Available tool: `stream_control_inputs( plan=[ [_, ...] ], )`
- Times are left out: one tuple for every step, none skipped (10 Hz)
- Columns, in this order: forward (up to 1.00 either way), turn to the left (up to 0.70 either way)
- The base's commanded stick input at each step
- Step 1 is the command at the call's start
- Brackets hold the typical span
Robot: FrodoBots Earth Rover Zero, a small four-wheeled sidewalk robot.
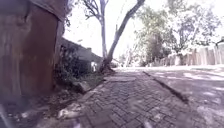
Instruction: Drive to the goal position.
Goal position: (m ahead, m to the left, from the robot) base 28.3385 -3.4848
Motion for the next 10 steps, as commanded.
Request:
stream_control_inputs(
  plan=[
    [0.7, -0.29],
    [0.7, -0.35],
    [0.7, -0.35],
    [0.7, -0.31],
    [0.7, -0.15],
    [0.7, 0.0],
    [0.7, 0.0],
    [0.7, 0.0],
    [0.7, -0.14],
    [0.7, -0.29]
  ],
)
